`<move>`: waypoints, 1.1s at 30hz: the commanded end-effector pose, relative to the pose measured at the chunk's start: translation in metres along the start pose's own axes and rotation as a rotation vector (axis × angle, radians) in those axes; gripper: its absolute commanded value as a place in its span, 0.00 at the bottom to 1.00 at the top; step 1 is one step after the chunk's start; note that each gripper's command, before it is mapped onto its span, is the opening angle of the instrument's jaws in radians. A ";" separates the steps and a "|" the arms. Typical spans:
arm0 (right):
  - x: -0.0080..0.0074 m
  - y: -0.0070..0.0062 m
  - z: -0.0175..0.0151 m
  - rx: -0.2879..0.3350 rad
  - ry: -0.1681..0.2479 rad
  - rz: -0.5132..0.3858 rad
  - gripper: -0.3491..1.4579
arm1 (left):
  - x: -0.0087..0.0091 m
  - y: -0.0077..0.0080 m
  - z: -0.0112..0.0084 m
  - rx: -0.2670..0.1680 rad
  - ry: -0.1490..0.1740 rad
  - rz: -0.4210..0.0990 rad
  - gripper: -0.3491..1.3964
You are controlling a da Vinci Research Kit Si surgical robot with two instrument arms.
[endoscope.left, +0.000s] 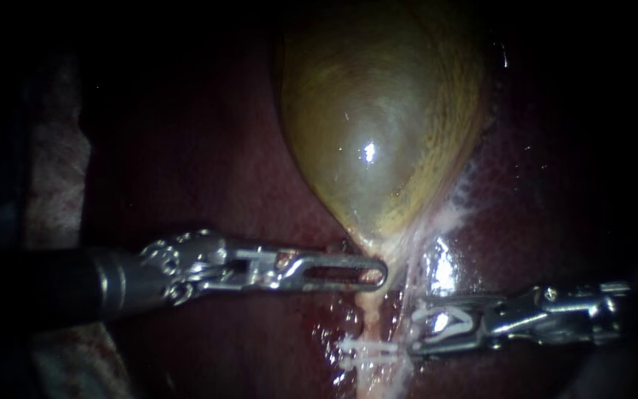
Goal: Clipping third clip left tube
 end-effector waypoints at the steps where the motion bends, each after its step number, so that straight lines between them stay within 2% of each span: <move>1: 0.0001 0.0001 0.0003 -0.002 0.000 0.005 0.44 | -0.0001 0.0001 -0.0002 -0.003 -0.001 0.001 0.00; 8: 0.0004 0.0006 0.0023 -0.018 0.006 0.017 0.45 | -0.0009 0.0005 -0.0020 -0.007 -0.007 0.002 0.00; 16: 0.0000 0.0010 0.0041 -0.021 0.010 0.016 0.46 | -0.0010 0.0005 -0.0042 0.002 -0.001 0.003 0.00; 27: -0.0005 0.0013 0.0072 -0.018 0.020 0.020 0.45 | -0.0013 0.0007 -0.0052 0.006 0.002 0.002 0.00; 33: -0.0012 0.0019 0.0087 -0.015 0.021 0.021 0.45 | -0.0015 0.0008 -0.0056 0.006 0.001 0.002 0.00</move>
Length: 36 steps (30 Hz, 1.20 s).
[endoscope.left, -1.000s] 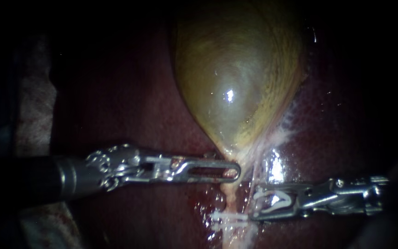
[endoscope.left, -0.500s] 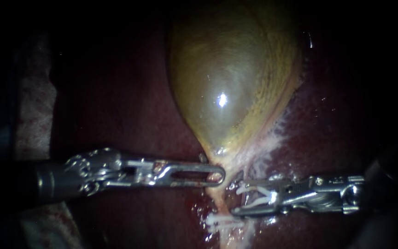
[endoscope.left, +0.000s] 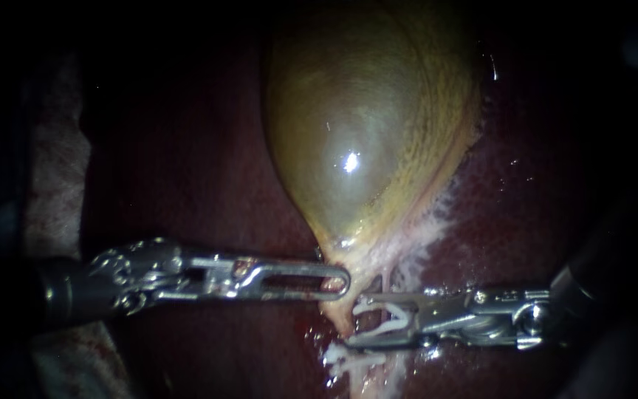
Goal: Clipping third clip left tube
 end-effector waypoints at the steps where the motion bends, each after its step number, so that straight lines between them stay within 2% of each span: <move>1: -0.0001 0.0001 0.0001 0.001 -0.001 -0.001 0.45 | 0.0000 0.0000 -0.0001 0.002 0.002 0.000 0.00; 10: -0.0008 0.0007 0.0011 0.005 -0.013 0.018 0.45 | 0.0000 0.0002 -0.0005 0.003 0.002 -0.001 0.00; 21: 0.0001 0.0001 0.0036 0.001 -0.007 0.078 0.45 | 0.0000 0.0002 -0.0004 0.003 0.003 -0.001 0.00; 36: 0.0007 0.0008 0.0053 0.006 -0.002 0.182 0.43 | 0.0001 0.0003 -0.0003 0.004 0.003 -0.002 0.00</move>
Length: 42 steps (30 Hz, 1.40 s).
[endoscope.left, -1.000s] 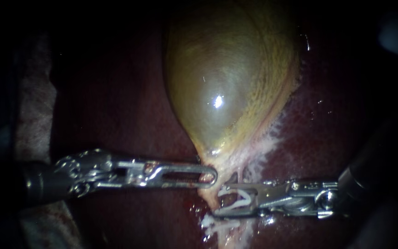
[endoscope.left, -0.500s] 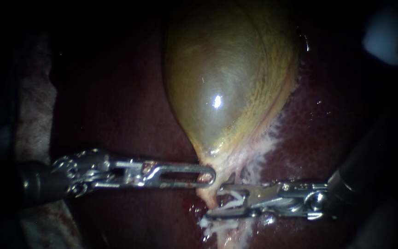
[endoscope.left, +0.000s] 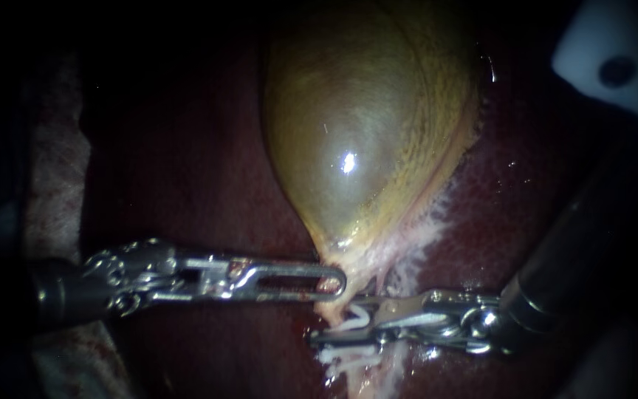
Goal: Clipping third clip left tube
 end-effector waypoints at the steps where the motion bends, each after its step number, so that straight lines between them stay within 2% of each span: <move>1: 0.0000 0.0000 0.0000 0.004 -0.001 0.006 0.43 | 0.0000 0.0000 0.0000 0.000 0.000 0.000 0.00; 17: 0.0003 0.0000 0.0001 0.010 -0.001 0.089 0.35 | 0.0000 0.0000 0.0001 0.000 0.001 0.000 0.00; 24: 0.0009 0.0001 -0.0001 0.011 -0.002 0.122 0.21 | 0.0000 0.0000 0.0001 0.000 0.001 0.000 0.00; 28: 0.0014 0.0000 -0.0002 0.014 -0.005 0.125 0.04 | 0.0000 0.0000 0.0001 0.001 0.001 0.000 0.00; 30: 0.0015 -0.0001 -0.0003 0.015 -0.005 0.125 0.00 | 0.0000 0.0000 0.0001 0.000 0.001 0.000 0.00; 42: 0.0016 -0.0001 -0.0005 0.016 -0.006 0.132 0.00 | 0.0000 0.0000 0.0001 0.000 0.001 0.000 0.00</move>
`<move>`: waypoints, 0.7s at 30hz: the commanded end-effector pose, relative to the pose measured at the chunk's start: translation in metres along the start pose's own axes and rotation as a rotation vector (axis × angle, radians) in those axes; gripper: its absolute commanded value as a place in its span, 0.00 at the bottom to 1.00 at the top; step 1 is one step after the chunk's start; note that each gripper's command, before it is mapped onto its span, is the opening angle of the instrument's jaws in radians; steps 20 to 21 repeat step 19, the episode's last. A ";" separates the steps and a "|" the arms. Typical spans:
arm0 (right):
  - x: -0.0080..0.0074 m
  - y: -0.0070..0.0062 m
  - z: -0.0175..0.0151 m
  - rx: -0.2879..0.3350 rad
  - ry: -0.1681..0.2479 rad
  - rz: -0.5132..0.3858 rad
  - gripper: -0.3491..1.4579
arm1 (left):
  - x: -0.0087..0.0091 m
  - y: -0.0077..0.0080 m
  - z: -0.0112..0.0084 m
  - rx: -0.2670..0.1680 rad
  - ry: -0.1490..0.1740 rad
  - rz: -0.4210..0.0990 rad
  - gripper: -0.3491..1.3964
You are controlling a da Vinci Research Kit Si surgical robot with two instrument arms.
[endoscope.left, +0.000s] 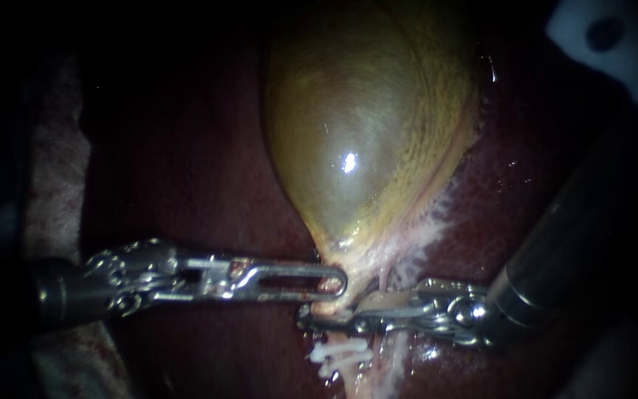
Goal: Clipping third clip left tube
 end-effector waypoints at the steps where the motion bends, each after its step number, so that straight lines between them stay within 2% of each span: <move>1: 0.0000 0.0000 0.0000 0.000 0.000 -0.001 0.00 | 0.0000 0.0000 0.0000 0.000 0.000 0.000 0.00; 21: -0.0003 0.0001 0.0000 0.004 -0.001 0.009 0.00 | 0.0000 0.0000 0.0000 0.000 0.000 0.000 0.00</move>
